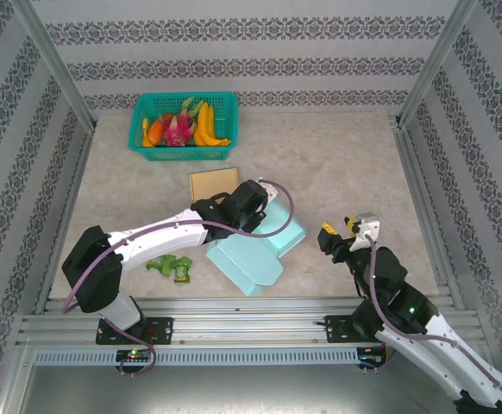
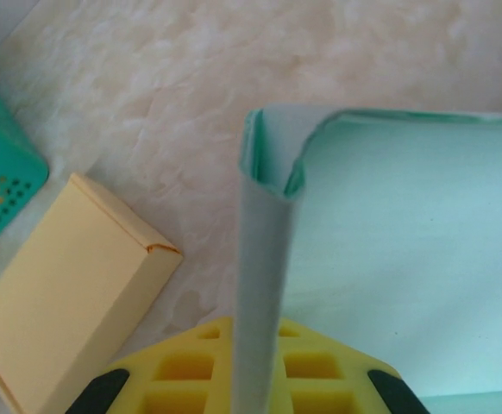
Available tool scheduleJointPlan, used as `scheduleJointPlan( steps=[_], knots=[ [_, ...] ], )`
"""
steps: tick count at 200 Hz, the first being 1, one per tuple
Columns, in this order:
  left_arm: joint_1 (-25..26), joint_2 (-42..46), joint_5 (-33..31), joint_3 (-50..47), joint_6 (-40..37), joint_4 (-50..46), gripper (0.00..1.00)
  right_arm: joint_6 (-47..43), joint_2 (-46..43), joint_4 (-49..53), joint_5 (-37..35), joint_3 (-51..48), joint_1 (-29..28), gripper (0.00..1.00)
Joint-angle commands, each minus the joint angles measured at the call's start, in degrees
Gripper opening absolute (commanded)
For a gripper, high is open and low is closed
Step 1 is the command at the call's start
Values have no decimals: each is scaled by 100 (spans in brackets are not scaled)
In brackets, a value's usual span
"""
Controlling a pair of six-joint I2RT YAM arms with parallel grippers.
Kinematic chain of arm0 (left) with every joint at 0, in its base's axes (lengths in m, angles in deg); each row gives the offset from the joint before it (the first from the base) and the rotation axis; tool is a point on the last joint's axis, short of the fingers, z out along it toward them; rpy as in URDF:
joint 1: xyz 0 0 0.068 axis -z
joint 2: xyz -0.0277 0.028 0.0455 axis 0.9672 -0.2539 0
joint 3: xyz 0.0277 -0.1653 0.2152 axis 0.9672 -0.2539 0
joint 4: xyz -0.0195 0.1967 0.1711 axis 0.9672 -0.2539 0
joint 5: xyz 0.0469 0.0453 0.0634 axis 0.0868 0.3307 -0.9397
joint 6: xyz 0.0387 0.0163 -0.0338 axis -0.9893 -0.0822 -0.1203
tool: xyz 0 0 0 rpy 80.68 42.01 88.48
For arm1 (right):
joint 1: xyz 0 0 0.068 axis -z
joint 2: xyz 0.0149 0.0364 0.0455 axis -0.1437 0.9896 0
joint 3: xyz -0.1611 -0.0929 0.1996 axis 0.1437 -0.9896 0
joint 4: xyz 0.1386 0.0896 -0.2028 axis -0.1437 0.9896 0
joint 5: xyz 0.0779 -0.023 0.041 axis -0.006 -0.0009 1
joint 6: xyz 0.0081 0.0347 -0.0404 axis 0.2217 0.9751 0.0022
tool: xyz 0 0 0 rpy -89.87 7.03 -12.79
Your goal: Fold the paper box
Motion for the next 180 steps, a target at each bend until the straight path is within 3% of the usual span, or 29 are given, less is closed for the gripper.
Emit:
scheduleJointPlan(
  steps=[1, 23, 49, 67, 92, 180],
  knots=[
    [-40, 224, 919, 163, -1841, -496, 0, 141, -591, 189, -290, -227, 51, 66],
    [-14, 360, 1565, 199, -3226, -422, 0, 174, -541, 356, -343, -127, 60, 66],
    [21, 225, 1336, 522, -4917, -737, 0, 175, -578, 321, -284, -147, 54, 66],
    [24, -250, 842, 1066, -5631, -1409, 0, 186, -733, 378, -335, -141, 58, 66],
    [-27, -1051, 498, 1799, -6108, -2248, 0, 196, -731, 426, -328, -124, 60, 66],
    [-121, -3043, 883, 2661, -6532, -1616, 0, 196, -732, 418, -399, -160, 65, 66]
  ],
)
